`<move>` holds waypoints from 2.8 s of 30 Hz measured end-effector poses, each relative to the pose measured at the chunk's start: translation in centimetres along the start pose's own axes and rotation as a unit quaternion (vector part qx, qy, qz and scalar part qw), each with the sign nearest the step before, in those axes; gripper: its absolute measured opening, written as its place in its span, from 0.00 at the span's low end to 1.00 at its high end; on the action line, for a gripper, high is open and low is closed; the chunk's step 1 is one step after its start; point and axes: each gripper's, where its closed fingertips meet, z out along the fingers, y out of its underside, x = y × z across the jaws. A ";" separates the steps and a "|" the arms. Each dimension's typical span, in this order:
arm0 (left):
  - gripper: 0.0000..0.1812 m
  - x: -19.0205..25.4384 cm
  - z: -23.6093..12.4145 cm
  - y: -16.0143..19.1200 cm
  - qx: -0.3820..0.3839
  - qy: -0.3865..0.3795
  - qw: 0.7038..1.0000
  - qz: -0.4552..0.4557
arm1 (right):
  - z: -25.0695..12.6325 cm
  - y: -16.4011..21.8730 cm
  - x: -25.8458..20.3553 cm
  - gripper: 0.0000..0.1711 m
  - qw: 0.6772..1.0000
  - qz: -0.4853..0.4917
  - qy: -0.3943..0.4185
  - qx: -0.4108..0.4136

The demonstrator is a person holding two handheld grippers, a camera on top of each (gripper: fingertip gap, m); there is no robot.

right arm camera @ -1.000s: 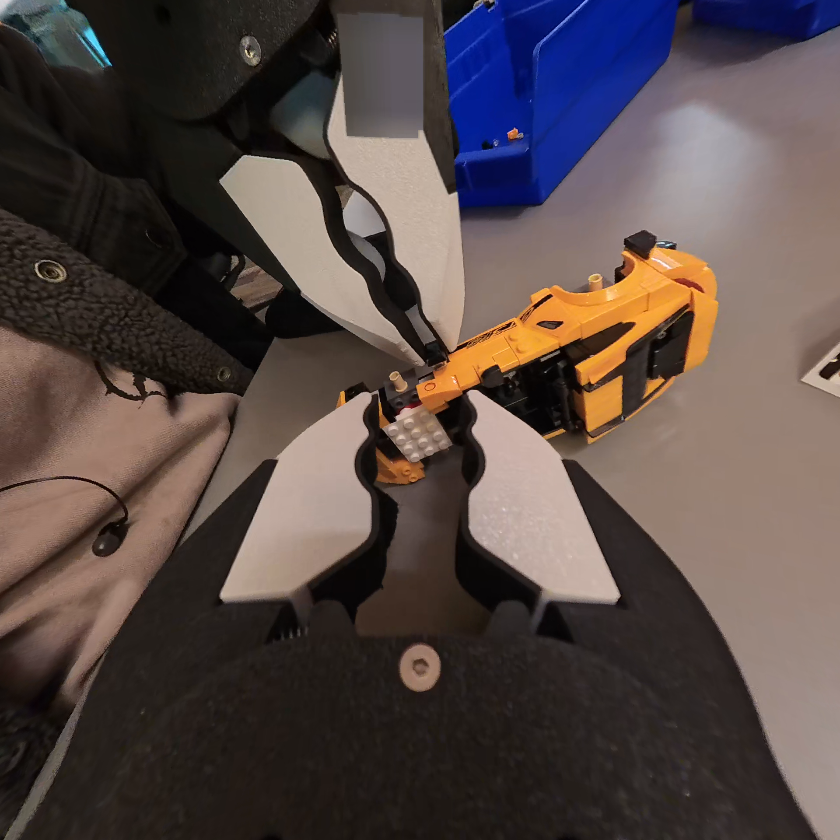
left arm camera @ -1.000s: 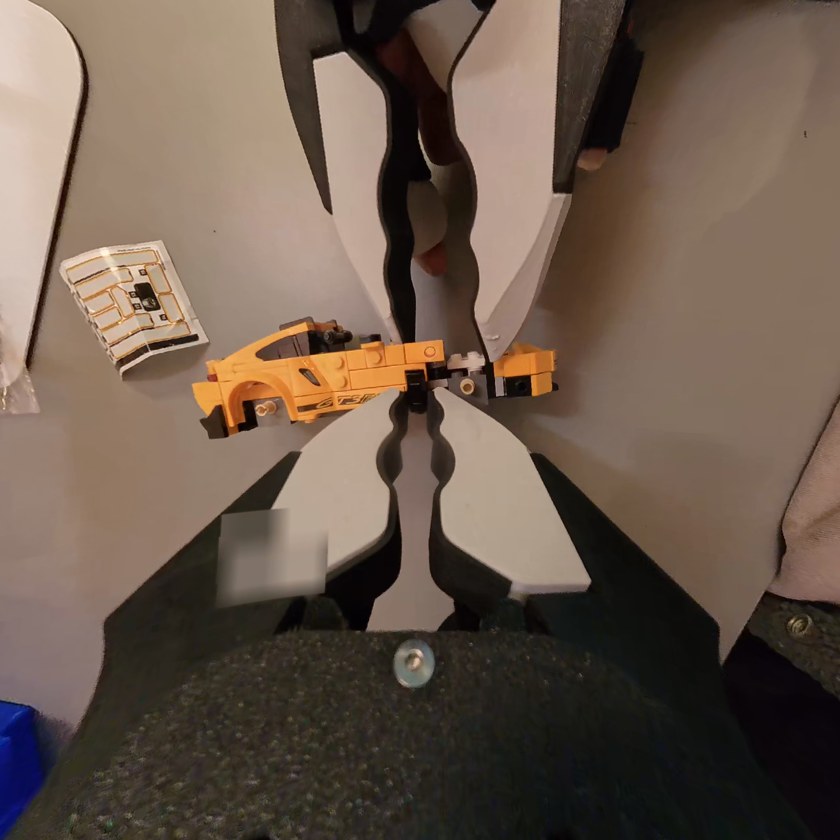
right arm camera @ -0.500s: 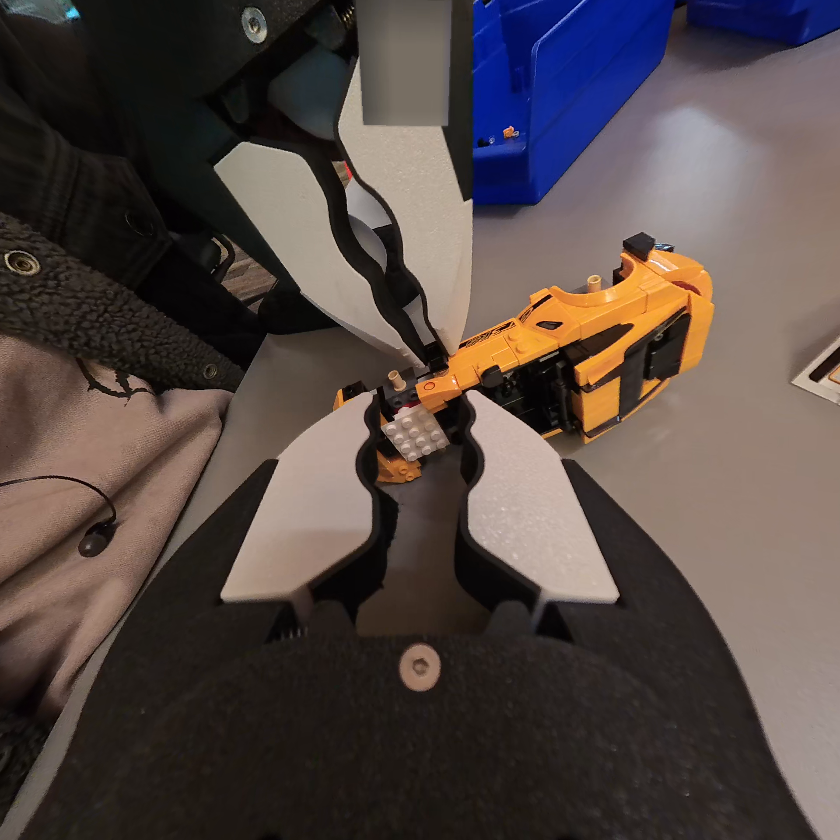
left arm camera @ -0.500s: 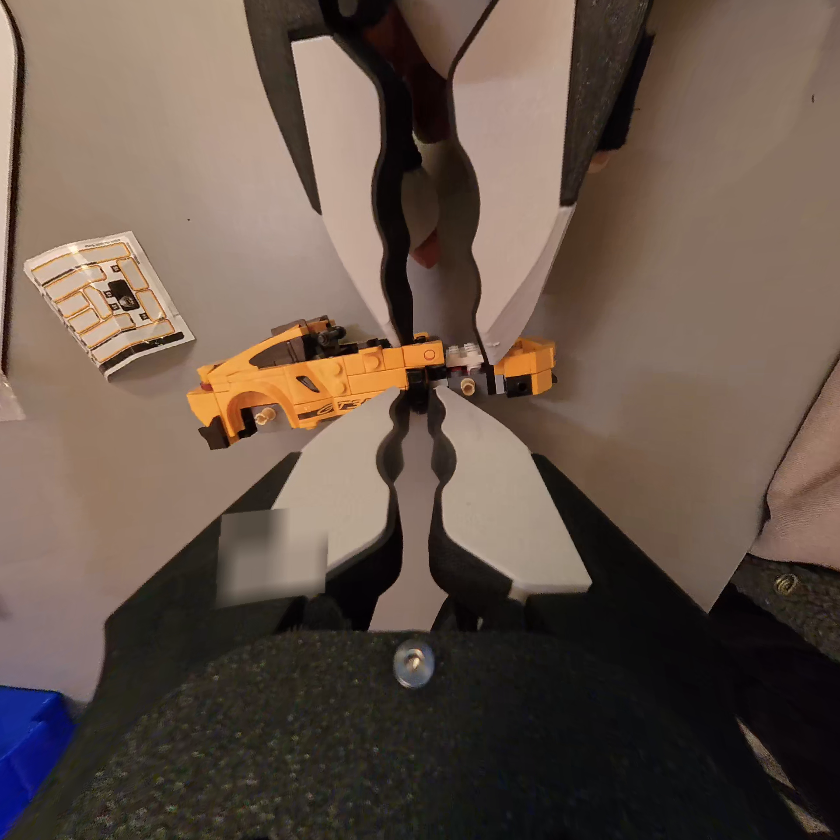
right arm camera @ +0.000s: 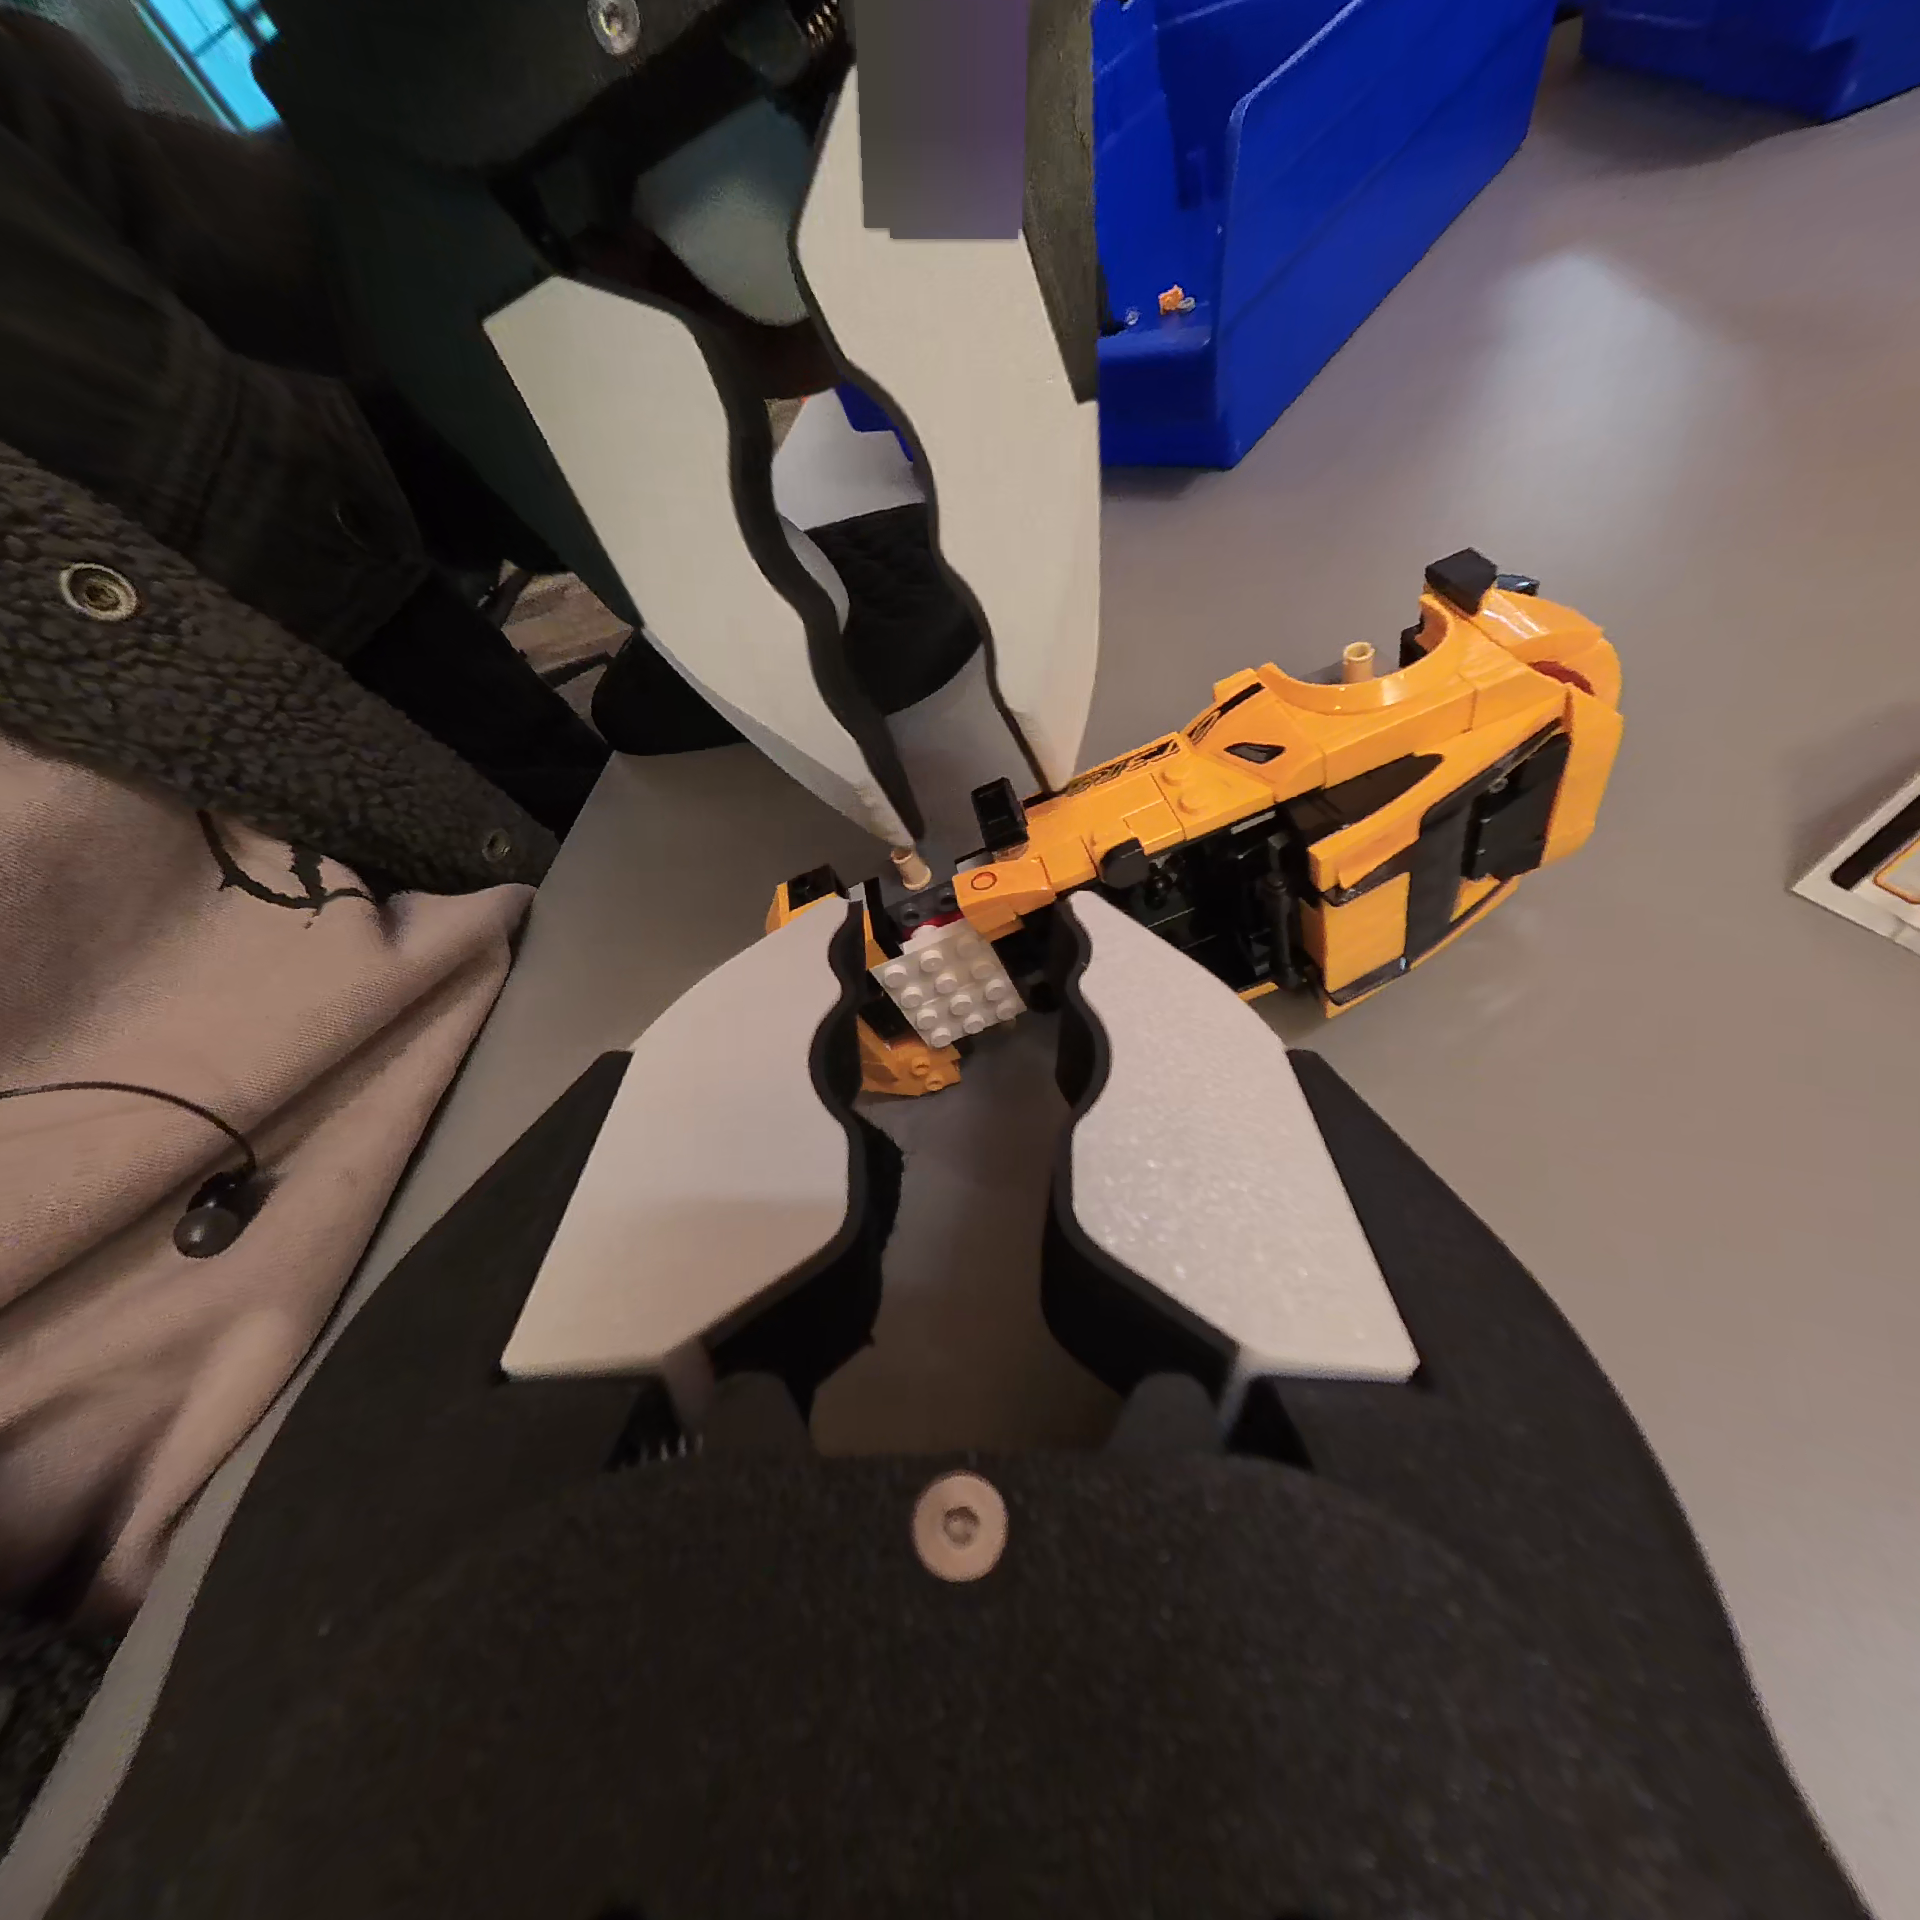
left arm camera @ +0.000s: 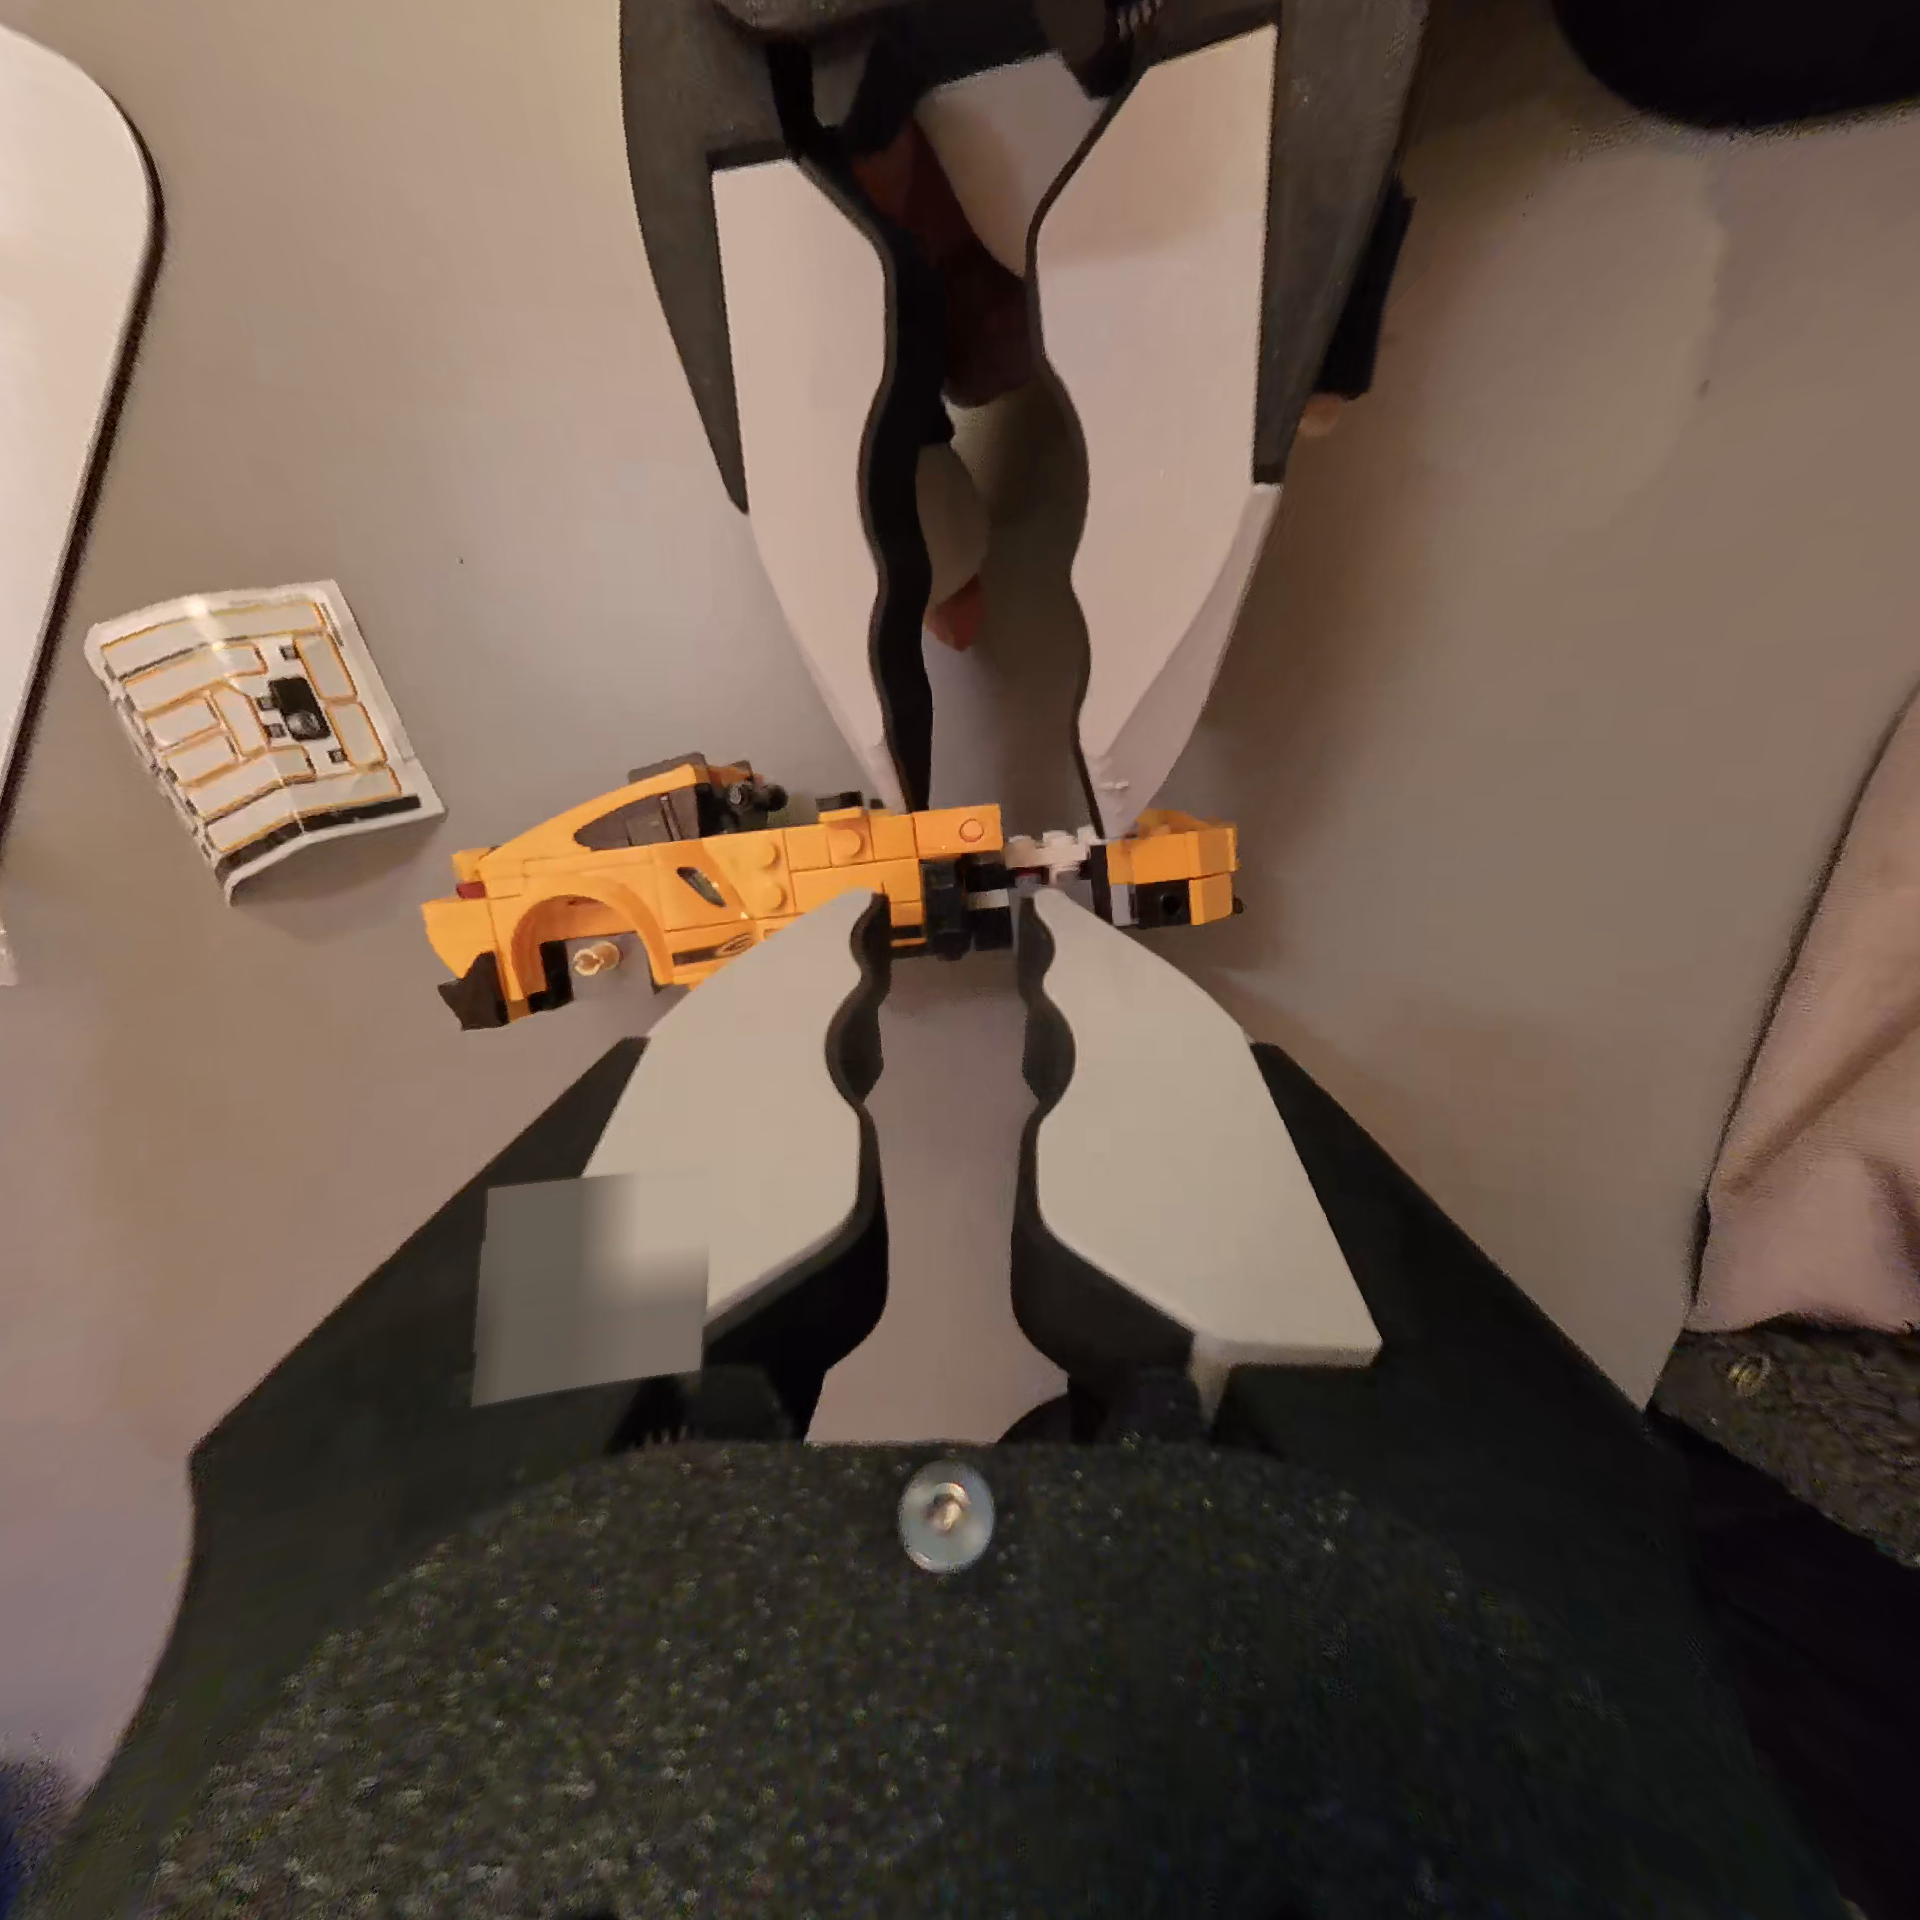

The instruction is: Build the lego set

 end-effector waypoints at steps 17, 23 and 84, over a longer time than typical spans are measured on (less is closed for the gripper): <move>0.13 -4.8 -3.1 -1.7 0.346 -0.051 0.933 -0.082 | -2.2 -0.4 0.7 0.21 0.992 -0.021 0.128 0.001; 0.14 -7.4 -2.6 0.2 0.369 -0.064 0.919 -0.121 | -2.7 0.1 -0.2 0.27 0.975 -0.001 0.222 0.001; 0.26 3.5 2.0 1.5 0.227 0.117 0.962 -0.099 | -2.6 1.8 -3.5 0.05 0.854 -0.295 0.352 -0.244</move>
